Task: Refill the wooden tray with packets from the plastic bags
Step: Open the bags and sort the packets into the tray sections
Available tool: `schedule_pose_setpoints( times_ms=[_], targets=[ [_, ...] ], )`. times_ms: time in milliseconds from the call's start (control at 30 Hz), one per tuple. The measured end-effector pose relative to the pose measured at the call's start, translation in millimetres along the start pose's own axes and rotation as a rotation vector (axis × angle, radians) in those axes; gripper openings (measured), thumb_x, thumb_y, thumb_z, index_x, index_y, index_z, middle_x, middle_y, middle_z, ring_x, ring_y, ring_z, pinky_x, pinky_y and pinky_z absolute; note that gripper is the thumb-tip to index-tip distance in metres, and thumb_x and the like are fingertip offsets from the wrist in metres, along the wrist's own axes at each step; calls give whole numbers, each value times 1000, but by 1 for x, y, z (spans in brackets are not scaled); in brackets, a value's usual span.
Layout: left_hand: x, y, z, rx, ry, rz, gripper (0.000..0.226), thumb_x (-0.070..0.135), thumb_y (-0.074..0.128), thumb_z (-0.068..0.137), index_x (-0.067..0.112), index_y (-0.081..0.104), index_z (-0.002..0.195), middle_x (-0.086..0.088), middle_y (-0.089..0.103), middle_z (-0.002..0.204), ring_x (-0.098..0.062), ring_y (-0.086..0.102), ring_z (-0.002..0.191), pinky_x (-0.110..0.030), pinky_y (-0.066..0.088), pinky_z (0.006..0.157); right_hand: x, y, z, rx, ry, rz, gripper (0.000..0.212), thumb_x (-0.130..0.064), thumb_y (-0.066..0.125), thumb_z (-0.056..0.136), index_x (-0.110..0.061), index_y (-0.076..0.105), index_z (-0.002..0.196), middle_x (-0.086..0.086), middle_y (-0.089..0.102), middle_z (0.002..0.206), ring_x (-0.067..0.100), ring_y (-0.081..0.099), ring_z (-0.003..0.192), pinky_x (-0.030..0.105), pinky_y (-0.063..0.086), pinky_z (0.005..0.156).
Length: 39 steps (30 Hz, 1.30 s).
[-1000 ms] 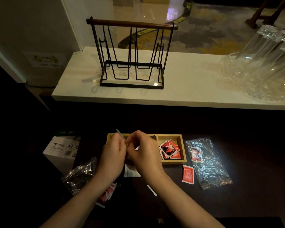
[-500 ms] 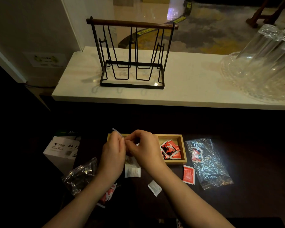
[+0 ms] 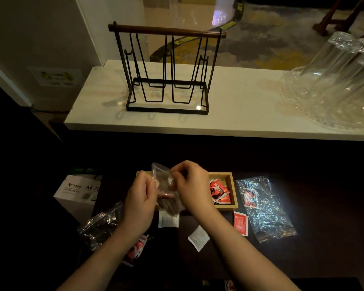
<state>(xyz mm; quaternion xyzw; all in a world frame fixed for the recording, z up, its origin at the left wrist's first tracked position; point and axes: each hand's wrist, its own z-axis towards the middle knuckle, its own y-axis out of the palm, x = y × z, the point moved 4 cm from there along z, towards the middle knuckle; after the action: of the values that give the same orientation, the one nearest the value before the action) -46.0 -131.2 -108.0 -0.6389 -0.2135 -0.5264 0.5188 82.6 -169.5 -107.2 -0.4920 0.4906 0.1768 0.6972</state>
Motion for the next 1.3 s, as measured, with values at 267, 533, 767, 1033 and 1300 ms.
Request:
schedule_pose_setpoints(
  times_ms=[267, 533, 767, 1033, 1300],
  targets=[
    [6, -32, 18, -257, 63, 357, 30, 7, 55, 87, 27, 38, 72, 3, 44, 59, -3, 50, 56, -16, 40, 52, -5, -31, 13, -14, -255, -247, 13, -5, 57, 89, -14, 62, 97, 0, 59, 97, 12, 58, 86, 30, 54, 73],
    [22, -41, 32, -477, 112, 442, 24, 19, 56, 89, 42, 51, 85, 24, 62, 82, -6, 62, 68, -17, 46, 56, -4, -38, 20, -165, -444, -598, 20, -11, 61, 84, -22, 56, 100, -1, 57, 95, 22, 61, 77, 35, 50, 60],
    [22, -40, 40, -456, -15, 382, 16, 12, 56, 88, 26, 55, 80, 5, 67, 58, -2, 62, 54, -14, 43, 53, -38, -39, 2, -48, -564, -482, 17, -37, 63, 84, -26, 60, 98, -9, 63, 89, 9, 59, 80, 25, 44, 56],
    [12, -42, 40, -393, -117, 370, 14, 8, 60, 83, 15, 50, 76, -6, 63, 57, -11, 63, 53, -26, 46, 53, -44, 13, -15, -223, -566, -514, 67, -43, 67, 80, -22, 34, 136, -2, 69, 89, 19, 63, 88, 31, 42, 77],
    [9, -55, 34, -391, -179, 10, 10, 11, 59, 87, 4, 56, 80, -6, 67, 59, -10, 64, 57, -16, 48, 56, -51, 18, 6, -271, -603, -442, 17, -31, 69, 80, -16, 66, 87, 6, 70, 80, 27, 66, 82, 36, 48, 70]
  ],
)
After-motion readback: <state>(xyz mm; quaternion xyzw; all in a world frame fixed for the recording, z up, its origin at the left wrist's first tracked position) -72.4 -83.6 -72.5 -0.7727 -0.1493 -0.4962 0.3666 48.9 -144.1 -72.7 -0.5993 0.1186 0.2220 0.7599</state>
